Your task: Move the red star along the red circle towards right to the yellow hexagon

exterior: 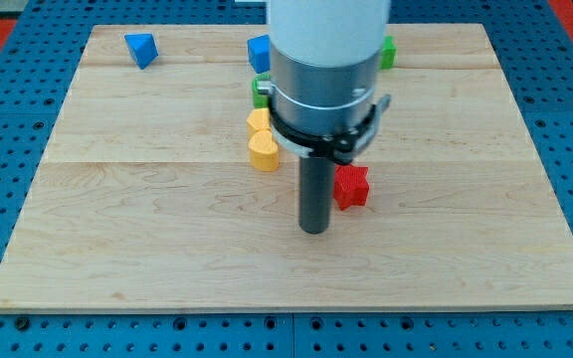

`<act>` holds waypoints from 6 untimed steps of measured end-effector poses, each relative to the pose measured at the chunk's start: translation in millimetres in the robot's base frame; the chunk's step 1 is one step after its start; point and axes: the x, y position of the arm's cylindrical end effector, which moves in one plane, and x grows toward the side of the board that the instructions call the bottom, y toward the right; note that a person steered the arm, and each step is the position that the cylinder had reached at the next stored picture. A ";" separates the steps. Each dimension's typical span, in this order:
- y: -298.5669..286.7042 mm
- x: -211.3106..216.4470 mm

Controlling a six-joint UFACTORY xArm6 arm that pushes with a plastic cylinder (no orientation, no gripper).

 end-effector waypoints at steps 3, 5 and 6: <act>40.8 -2.4; 37.0 -36.8; 22.8 -62.1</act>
